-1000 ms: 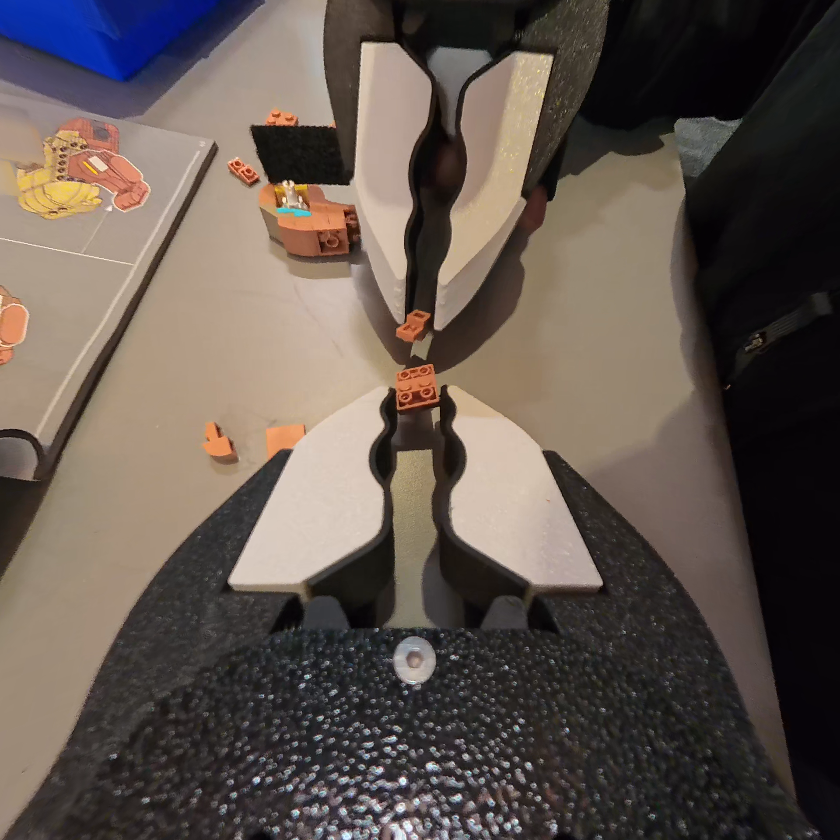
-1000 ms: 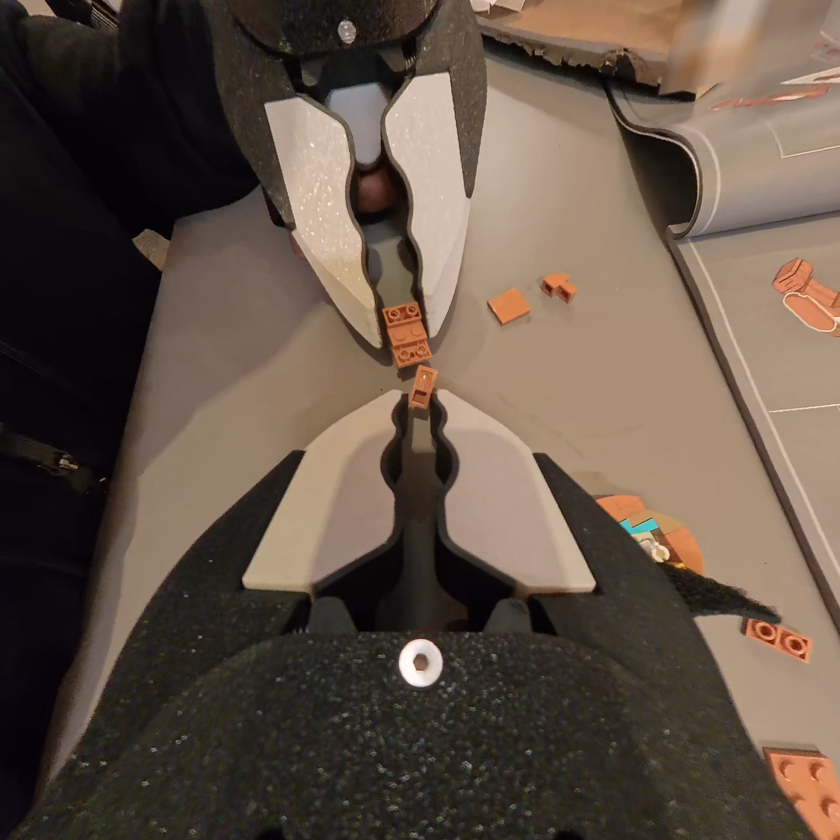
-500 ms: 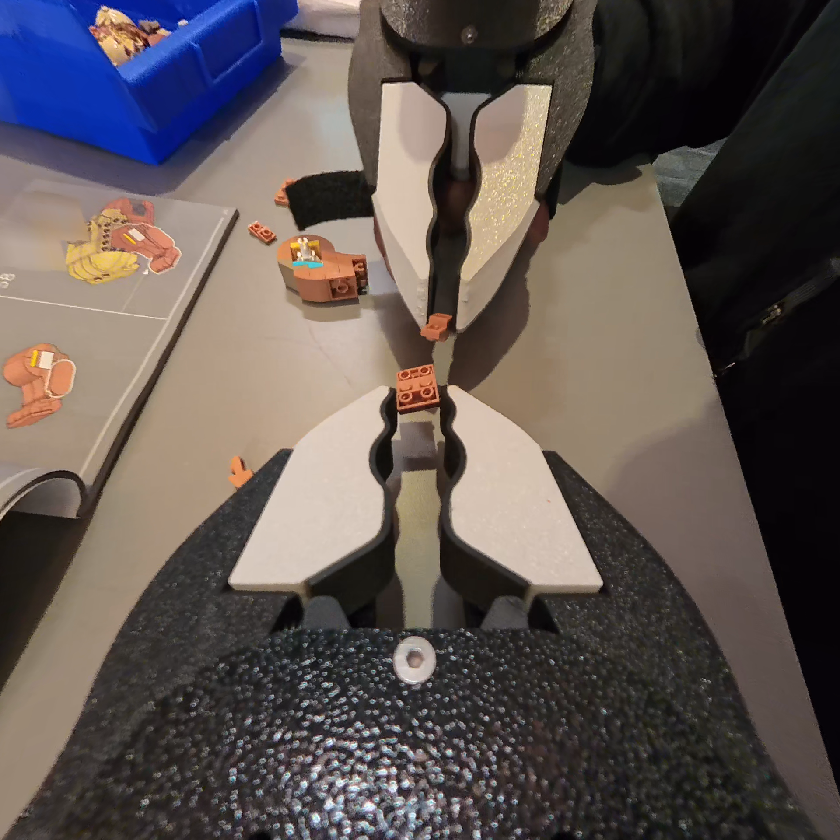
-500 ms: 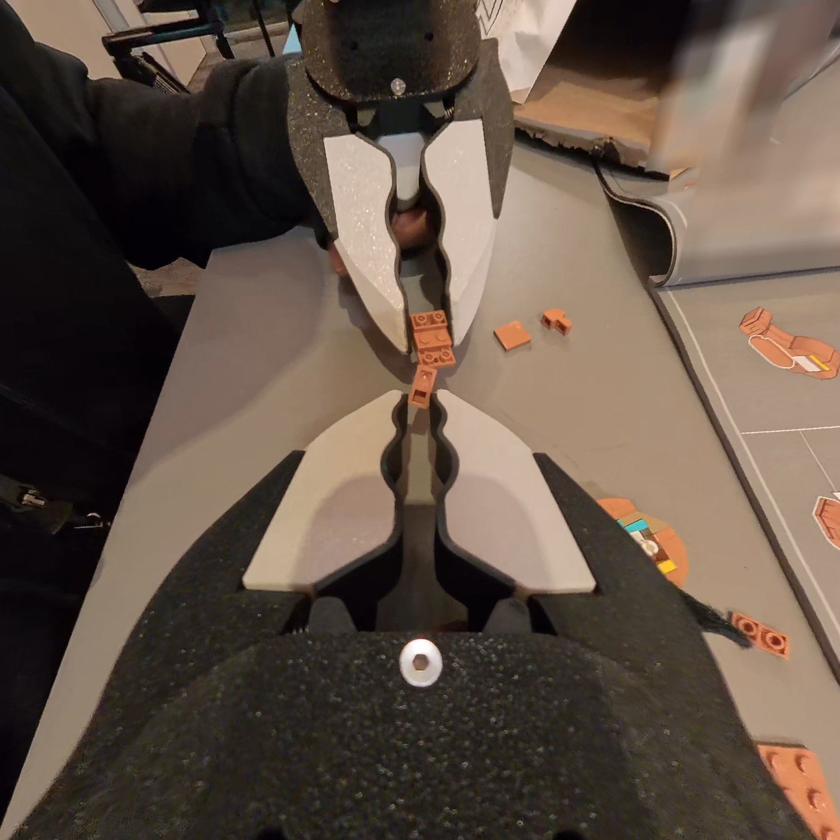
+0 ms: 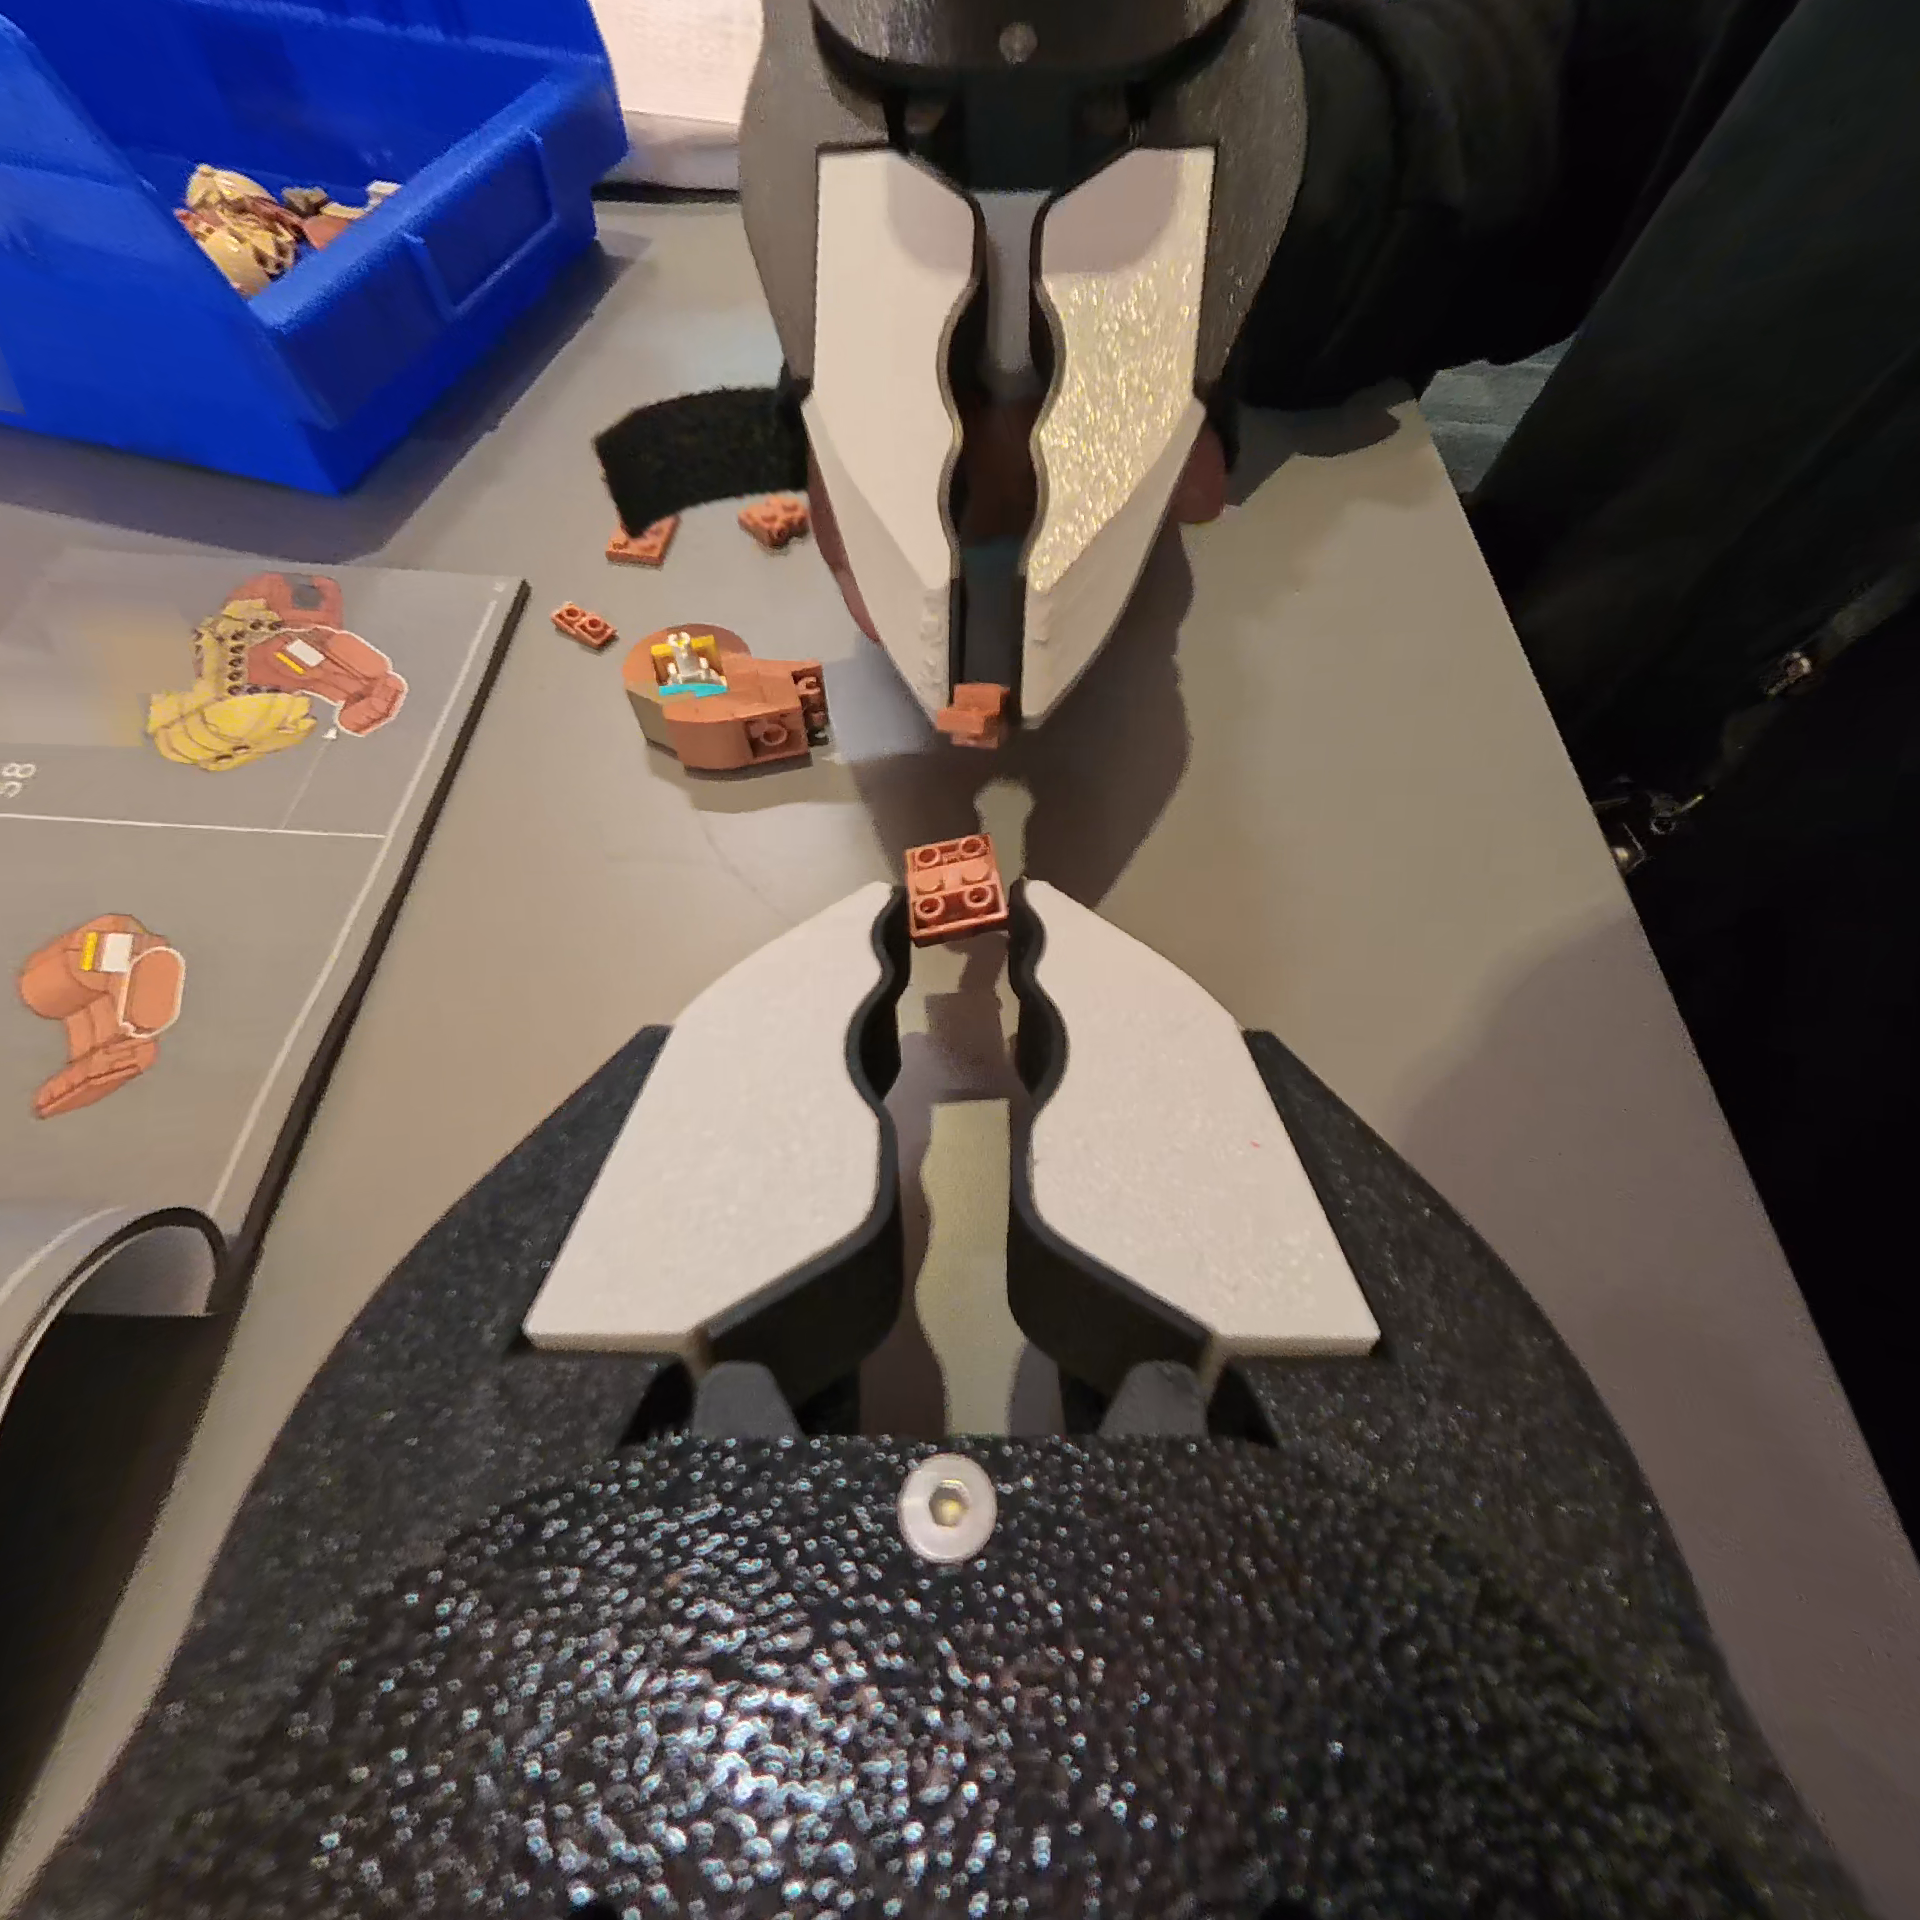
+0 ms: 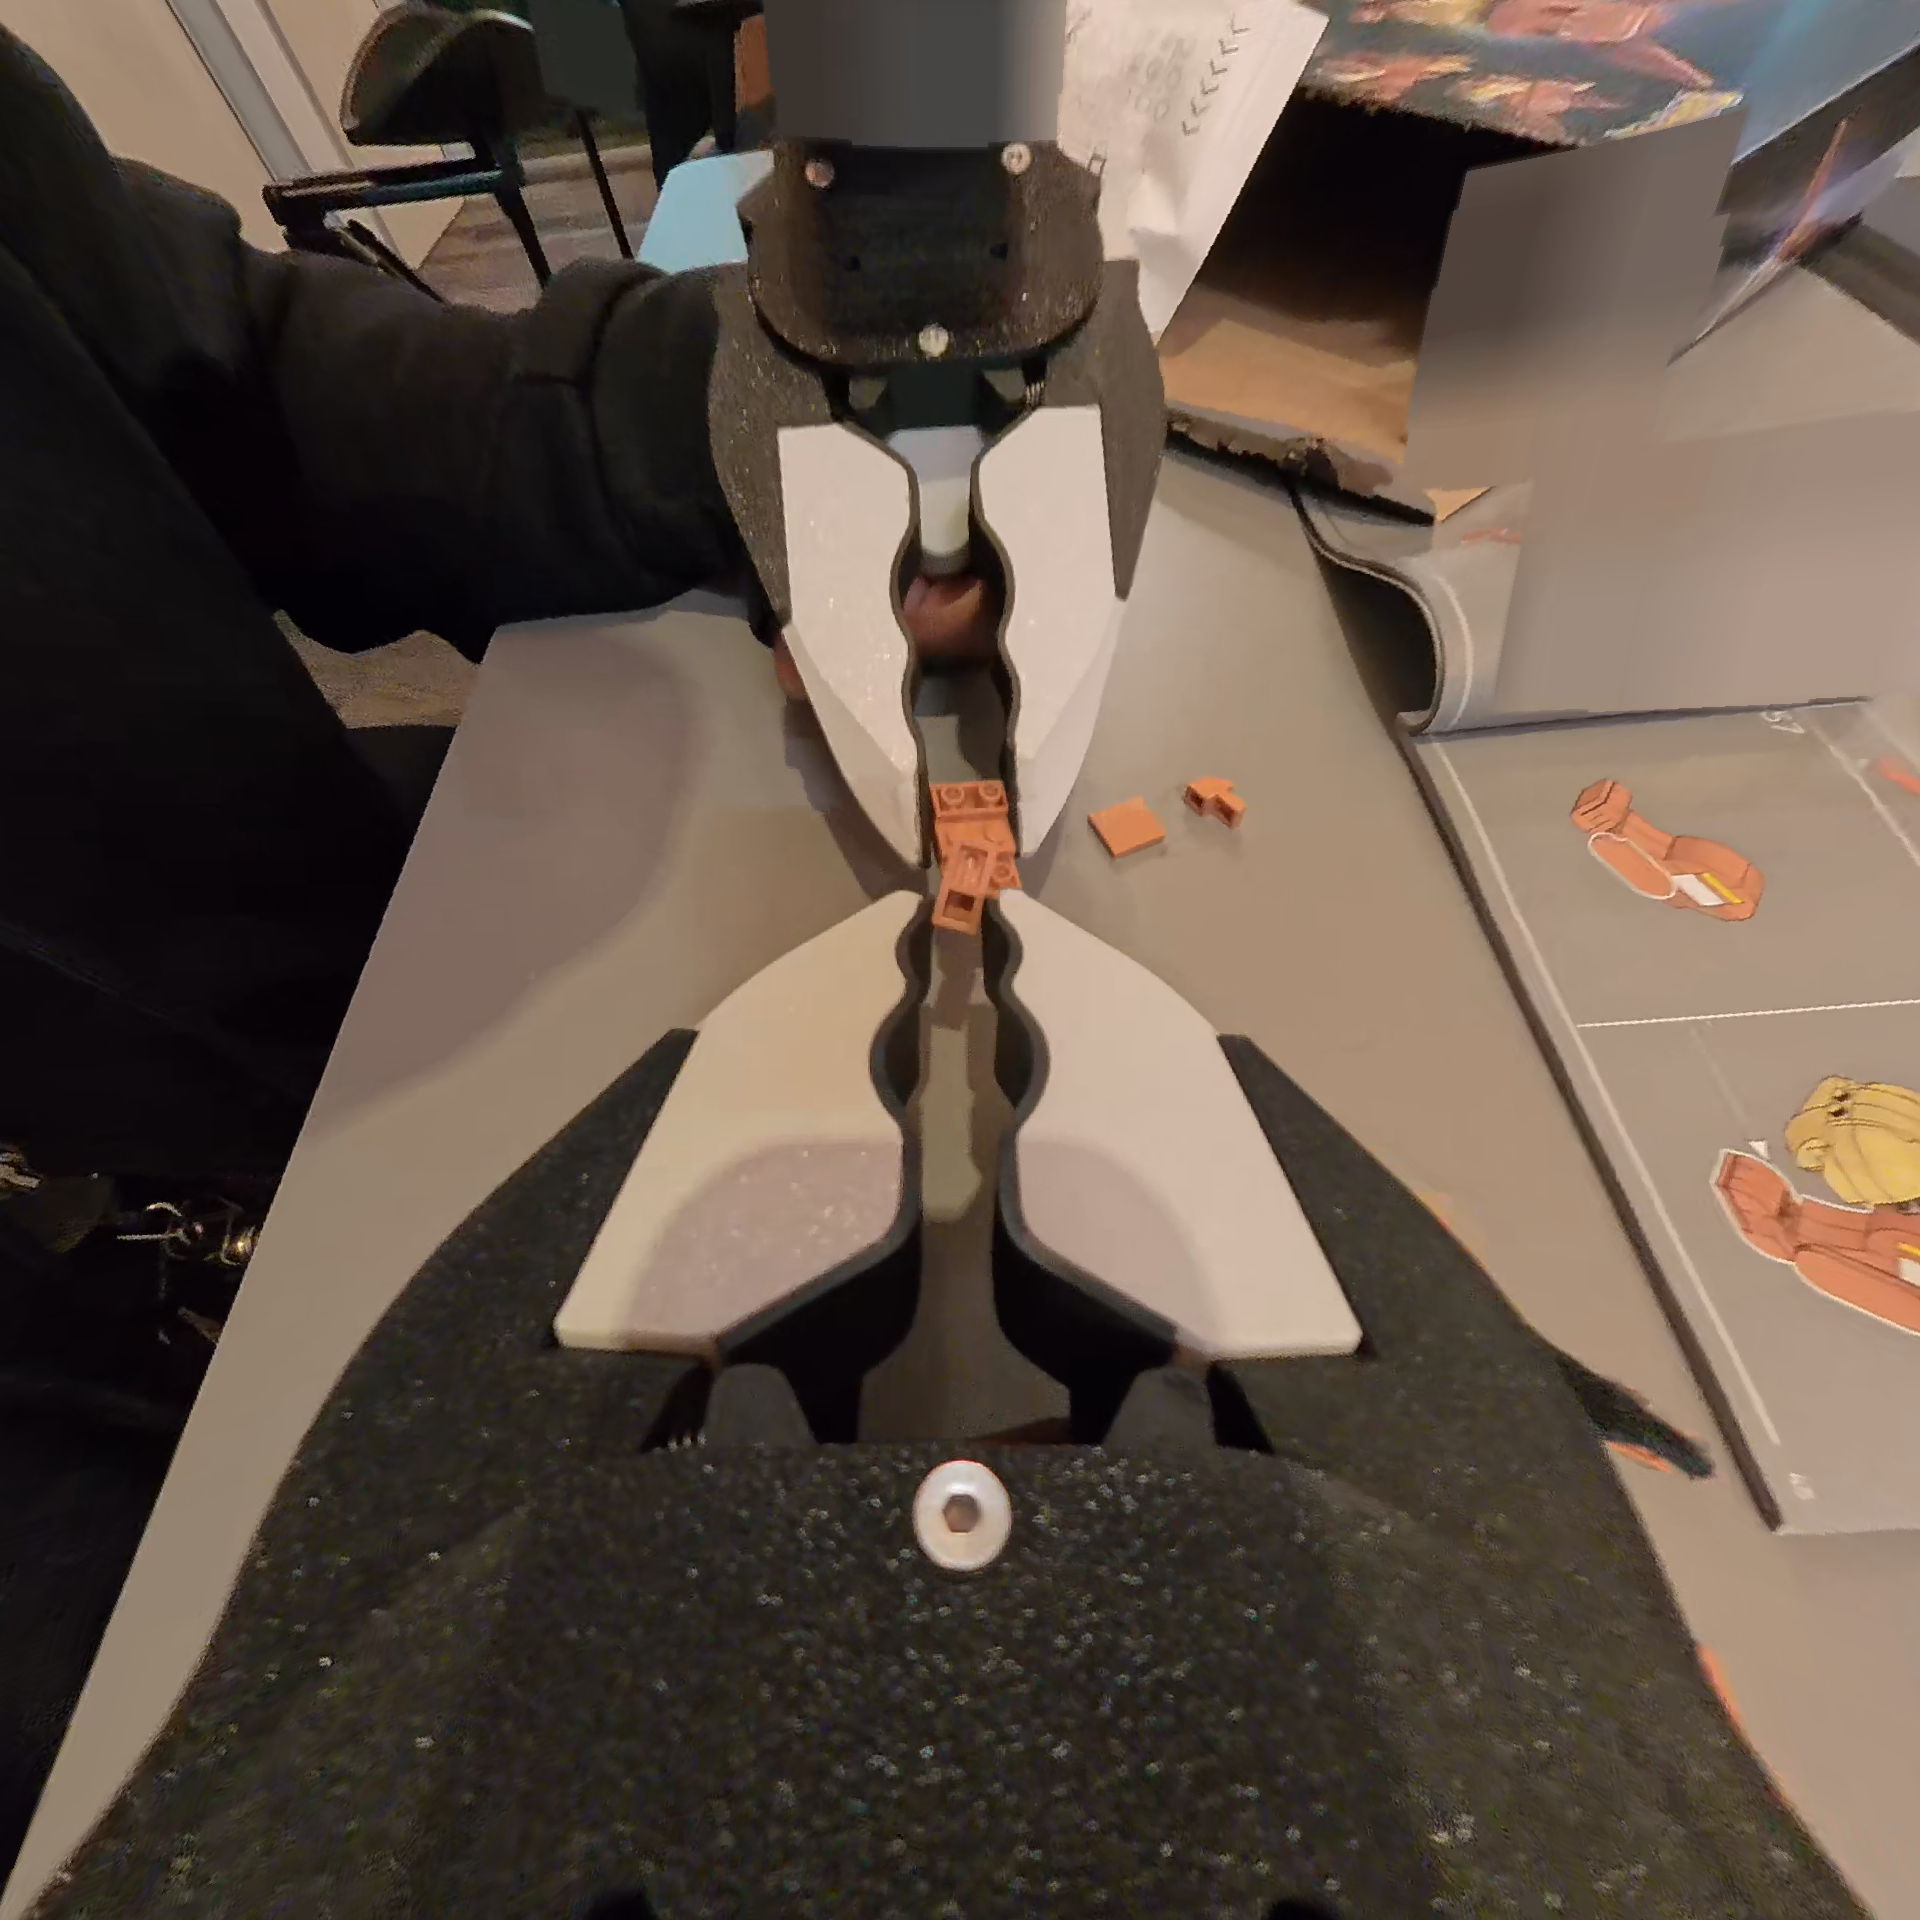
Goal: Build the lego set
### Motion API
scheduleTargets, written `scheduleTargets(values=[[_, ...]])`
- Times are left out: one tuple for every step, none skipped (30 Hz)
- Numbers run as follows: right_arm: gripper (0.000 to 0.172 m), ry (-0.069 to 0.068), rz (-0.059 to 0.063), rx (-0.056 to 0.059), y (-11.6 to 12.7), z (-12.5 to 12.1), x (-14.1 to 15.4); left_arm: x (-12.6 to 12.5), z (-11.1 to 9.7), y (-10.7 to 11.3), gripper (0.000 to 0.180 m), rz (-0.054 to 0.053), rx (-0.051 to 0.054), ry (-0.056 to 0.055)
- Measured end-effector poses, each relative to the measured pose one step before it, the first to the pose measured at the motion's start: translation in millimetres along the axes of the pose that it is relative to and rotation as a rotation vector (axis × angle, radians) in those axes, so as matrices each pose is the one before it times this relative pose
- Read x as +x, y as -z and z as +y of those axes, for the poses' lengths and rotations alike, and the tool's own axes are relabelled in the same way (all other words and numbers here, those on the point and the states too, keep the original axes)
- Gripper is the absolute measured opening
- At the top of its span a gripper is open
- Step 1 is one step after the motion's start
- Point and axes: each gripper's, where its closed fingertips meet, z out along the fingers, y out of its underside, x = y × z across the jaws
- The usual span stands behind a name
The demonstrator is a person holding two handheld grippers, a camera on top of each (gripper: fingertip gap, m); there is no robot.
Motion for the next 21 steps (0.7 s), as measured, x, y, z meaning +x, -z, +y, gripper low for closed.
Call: scheduleTargets(values=[[0.008, 0.0008, 0.0055, -0.0029, 1.80, -1.24, 1.20, -0.16, -0.12, -0.69, 0.017, 0.0071, -0.0022, -0.0022], [0.008, 0.0060, 0.0054, -0.0027, 1.58, -0.40, 0.81, -0.34, 0.08, -0.55, 0.017, 0.0033, -0.0020, -0.0022], [0.009, 0.0072, 0.0042, -0.0073, 1.06, 0.67, 0.67, 0.07, 0.07, -0.37, 0.017, 0.0031, -0.0020, -0.0015], [0.009, 0.0048, 0.0048, -0.0099, 0.28, 1.18, 1.01, 0.52, 0.14, -0.28, 0.017, 0.0033, -0.0018, -0.0027], [0.008, 0.0015, 0.0045, -0.0066, -0.09, 0.66, 1.06, 0.60, 0.23, -0.23, 0.017, 0.0039, -0.0025, -0.0027], [0.009, -0.0014, -0.0004, -0.0022, -0.36, 0.11, 0.31, 0.39, 0.34, -0.37, 0.017, 0.0010, -0.0032, -0.0019], [0.008, -0.0019, -0.0034, -0.0001, -0.34, -0.17, -0.45, 0.32, 0.70, -0.52, 0.017, -0.0001, -0.0056, -0.0032], [0.008, 0.0005, -0.0008, -0.0007, -0.43, -0.02, -0.46, 0.48, 0.92, -0.83, 0.017, -0.0018, -0.0085, -0.0066], [0.009, 0.0035, 0.0013, -0.0037, -0.61, 0.52, -0.39, 0.65, 1.33, -1.25, 0.017, -0.0030, -0.0121, -0.0094], [0.008, 0.0042, 0.0000, -0.0055, -0.67, 1.00, -0.57, 0.59, 1.70, -1.56, 0.017, -0.0038, -0.0150, -0.0097], [0.008, 0.0020, -0.0013, -0.0045, -0.74, 0.84, -0.54, 0.40, 1.82, -1.64, 0.017, -0.0042, -0.0164, -0.0082], [0.009, -0.0004, -0.0025, -0.0033, -0.76, 0.59, -0.66, 0.30, 1.72, -1.61, 0.017, -0.0029, -0.0158, -0.0062], [0.008, -0.0011, -0.0044, -0.0033, -0.70, 0.73, -0.78, 0.23, 1.41, -1.29, 0.017, -0.0018, -0.0130, -0.0046], [0.008, -0.0009, -0.0038, -0.0039, -0.69, 0.77, -0.55, 0.26, 1.04, -1.00, 0.017, -0.0012, -0.0094, -0.0035], [0.008, -0.0005, -0.0019, -0.0040, -0.63, 0.70, -0.26, 0.13, 0.68, -0.61, 0.017, -0.0009, -0.0062, -0.0023], [0.008, -0.0001, -0.0018, -0.0045, -0.41, 0.86, -0.24, 0.19, 0.53, -0.46, 0.017, 0.0003, -0.0046, -0.0011], [0.008, -0.0001, -0.0022, -0.0052, -0.40, 0.83, -0.47, 0.22, 0.60, -0.62, 0.017, 0.0012, -0.0055, -0.0010], [0.008, 0.0000, -0.0025, -0.0057, -0.40, 0.75, -0.45, 0.47, 0.80, -0.75, 0.017, 0.0029, -0.0078, -0.0018], [0.008, 0.0003, -0.0029, -0.0056, -0.52, 0.67, -0.51, 0.56, 1.02, -0.95, 0.017, 0.0026, -0.0094, -0.0024], [0.008, 0.0005, -0.0030, -0.0056, -0.76, 0.53, -0.56, 1.05, 1.22, -1.09, 0.017, 0.0051, -0.0106, -0.0047], [0.008, 0.0003, -0.0025, -0.0067, -0.95, 0.74, -0.60, 1.48, 1.32, -1.26, 0.017, 0.0074, -0.0122, -0.0068]])
